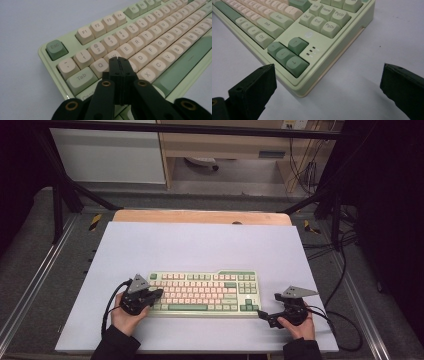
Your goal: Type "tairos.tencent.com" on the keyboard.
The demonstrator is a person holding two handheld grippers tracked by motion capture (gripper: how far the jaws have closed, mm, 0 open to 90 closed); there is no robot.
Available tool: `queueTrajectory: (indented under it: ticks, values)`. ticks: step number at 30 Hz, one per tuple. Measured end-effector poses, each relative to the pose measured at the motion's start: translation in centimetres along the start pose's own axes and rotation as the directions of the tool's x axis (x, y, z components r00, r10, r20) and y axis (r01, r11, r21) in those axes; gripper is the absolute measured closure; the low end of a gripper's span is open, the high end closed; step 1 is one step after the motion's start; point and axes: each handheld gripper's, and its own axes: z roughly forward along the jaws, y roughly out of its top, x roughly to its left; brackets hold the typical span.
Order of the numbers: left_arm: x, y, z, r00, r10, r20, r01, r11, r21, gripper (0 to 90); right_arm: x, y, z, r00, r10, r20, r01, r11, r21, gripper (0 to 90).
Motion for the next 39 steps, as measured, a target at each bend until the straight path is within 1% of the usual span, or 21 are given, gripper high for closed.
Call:
queueTrajectory:
  ticks: [4, 12, 13, 16, 17, 21, 22, 23, 26, 27, 29, 30, 31, 33, 34, 35, 37, 39]
  values:
    - [0.0, 0.0, -0.1, 1.0, -0.003, -0.001, 0.003, 1.0, -0.007, 89.9, 0.0, 0.0, 0.0, 1.0, 0.001, 0.0, -0.001, 1.0, -0.002, 1.2]
    - [0.2, 0.3, -1.2, 0.9998, -0.018, 0.004, 0.018, 0.9988, -0.045, 89.9, 0.2, 0.3, -0.3, 0.9999, 0.013, -0.002, -0.013, 1.0, -0.02, 2.2]
    - [0.3, 0.3, -1.4, 0.9998, -0.021, 0.005, 0.021, 0.9986, -0.049, 89.9, 0.2, 0.4, -0.3, 1.0, 0.007, 0.004, -0.007, 1.0, -0.021, 2.7]
    - [0.4, 0.4, -1.7, 0.9996, -0.026, 0.005, 0.027, 0.998, -0.058, 89.9, 0.6, 0.8, -0.4, 1.0, 0.004, -0.003, -0.004, 1.0, -0.03, 4.6]
    - [0.5, 0.4, -1.7, 0.9996, -0.028, 0.006, 0.028, 0.9979, -0.057, 89.9, 0.8, 0.9, -0.4, 1.0, -0.009, -0.002, 0.009, 0.999, -0.033, 5.1]
    - [0.5, 0.4, -1.7, 0.9995, -0.031, 0.009, 0.032, 0.9979, -0.057, 89.9, 1.5, 1.6, -0.3, 0.9999, -0.015, -0.008, 0.015, 0.999, -0.031, 8.4]
    - [0.5, 0.4, -1.7, 0.9994, -0.032, 0.01, 0.033, 0.9977, -0.059, 89.9, 1.7, 1.7, -0.2, 0.9996, -0.027, -0.006, 0.027, 0.999, -0.026, 8.8]
    - [0.5, 0.4, -1.7, 0.9994, -0.032, 0.012, 0.033, 0.9978, -0.058, 89.9, 2.2, 2.0, -0.1, 0.9994, -0.034, 0.0, 0.034, 0.999, -0.026, 11.7]
    - [0.5, 0.4, -1.6, 0.9994, -0.032, 0.016, 0.033, 0.9977, -0.059, 89.9, 2.5, 2.4, 0.0, 0.9994, -0.035, -0.001, 0.035, 0.999, -0.031, 13.7]
    - [0.4, 0.4, -1.6, 0.9994, -0.03, 0.018, 0.031, 0.9978, -0.059, 89.9, 2.8, 2.5, 0.1, 0.9991, -0.042, 0.002, 0.042, 0.999, -0.033, 14.7]
    - [0.4, 0.3, -1.6, 0.9994, -0.029, 0.021, 0.03, 0.9979, -0.058, 89.9, 3.2, 2.8, 0.2, 0.9988, -0.048, 0.002, 0.048, 0.998, -0.032, 18.0]
    - [0.4, 0.3, -1.6, 0.9994, -0.028, 0.021, 0.029, 0.9979, -0.058, 89.9, 3.6, 3.0, 0.3, 0.9987, -0.05, 0.0, 0.05, 0.998, -0.038, 22.4]
    - [0.4, 0.3, -1.6, 0.9994, -0.028, 0.022, 0.029, 0.9979, -0.058, 89.9, 3.6, 3.0, 0.3, 0.9987, -0.05, 0.0, 0.05, 0.998, -0.038, 22.4]
    - [0.4, 0.3, -1.6, 0.9994, -0.027, 0.023, 0.028, 0.9979, -0.058, 89.9, 3.9, 3.2, 0.4, 0.9984, -0.057, -0.002, 0.057, 0.998, -0.039, 27.2]
    - [0.4, 0.3, -1.6, 0.9993, -0.027, 0.024, 0.029, 0.9979, -0.059, 89.9, 4.1, 3.3, 0.5, 0.9986, -0.053, -0.006, 0.053, 0.998, -0.039, 29.3]
    - [0.4, 0.3, -1.6, 0.9993, -0.027, 0.024, 0.029, 0.9979, -0.058, 89.9, 4.4, 3.5, 0.6, 0.9983, -0.058, -0.012, 0.057, 0.998, -0.034, 33.6]
    - [0.4, 0.3, -1.6, 0.9994, -0.025, 0.024, 0.027, 0.9981, -0.056, 89.9, 4.5, 3.6, 0.7, 0.9984, -0.056, -0.012, 0.056, 0.998, -0.031, 34.7]
    - [0.4, 0.3, -1.6, 0.9994, -0.026, 0.023, 0.028, 0.998, -0.057, 89.9, 4.8, 3.8, 0.9, 0.9984, -0.054, -0.015, 0.054, 0.998, -0.033, 38.2]
